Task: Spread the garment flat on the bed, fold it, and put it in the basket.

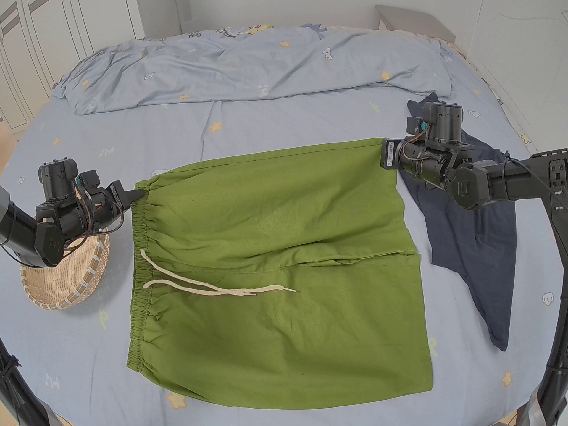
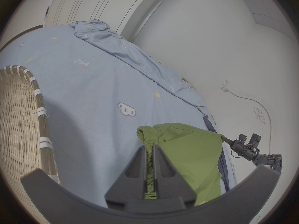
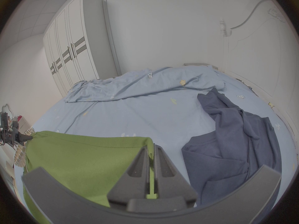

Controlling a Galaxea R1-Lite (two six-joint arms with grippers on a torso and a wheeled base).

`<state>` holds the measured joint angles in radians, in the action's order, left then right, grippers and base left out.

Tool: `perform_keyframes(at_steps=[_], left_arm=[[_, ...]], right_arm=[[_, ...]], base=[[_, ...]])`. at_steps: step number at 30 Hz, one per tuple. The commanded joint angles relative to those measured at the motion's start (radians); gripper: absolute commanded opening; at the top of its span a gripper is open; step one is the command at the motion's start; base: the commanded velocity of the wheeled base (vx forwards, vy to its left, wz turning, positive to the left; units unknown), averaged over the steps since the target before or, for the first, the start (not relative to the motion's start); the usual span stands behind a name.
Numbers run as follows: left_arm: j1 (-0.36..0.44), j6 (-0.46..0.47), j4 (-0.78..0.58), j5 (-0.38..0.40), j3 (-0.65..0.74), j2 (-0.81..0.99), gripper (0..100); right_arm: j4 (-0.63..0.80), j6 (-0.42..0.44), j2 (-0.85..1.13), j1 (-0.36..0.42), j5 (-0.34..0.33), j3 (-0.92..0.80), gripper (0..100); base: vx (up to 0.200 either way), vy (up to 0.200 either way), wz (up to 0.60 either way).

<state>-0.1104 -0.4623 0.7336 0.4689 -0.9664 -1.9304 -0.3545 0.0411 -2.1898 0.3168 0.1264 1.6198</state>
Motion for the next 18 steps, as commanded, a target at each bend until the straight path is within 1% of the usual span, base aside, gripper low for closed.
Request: perform_keyframes(at_steps=[1, 10, 11, 14, 15, 18], left_arm=[[0.003, 0.001, 0.0, -0.029, -0.012, -0.025, 0], [0.005, 0.001, -0.003, -0.033, -0.018, -0.027, 0], [0.005, -0.001, -0.007, -0.033, -0.018, -0.027, 100], [0.006, 0.001, -0.002, -0.033, -0.018, -0.033, 100], [0.006, 0.001, 0.0, -0.033, -0.018, -0.035, 100], [0.009, 0.001, 0.0, -0.033, -0.018, -0.033, 100]], right_arm=[[-0.001, 0.0, -0.042, -0.002, 0.002, 0.022, 0], [-0.004, 0.0, -0.056, 0.007, 0.004, 0.032, 0], [-0.004, 0.0, -0.059, 0.007, 0.002, 0.034, 0], [0.003, 0.0, -0.077, 0.008, 0.006, 0.054, 0], [0.005, 0.0, -0.084, 0.008, 0.007, 0.058, 100], [-0.003, 0.002, -0.093, 0.01, 0.007, 0.061, 100]], base=[[0.0, 0.0, 0.0], [0.0, 0.0, 0.0], [0.0, 0.0, 0.0], [0.0, 0.0, 0.0], [0.0, 0.0, 0.0], [0.0, 0.0, 0.0]])
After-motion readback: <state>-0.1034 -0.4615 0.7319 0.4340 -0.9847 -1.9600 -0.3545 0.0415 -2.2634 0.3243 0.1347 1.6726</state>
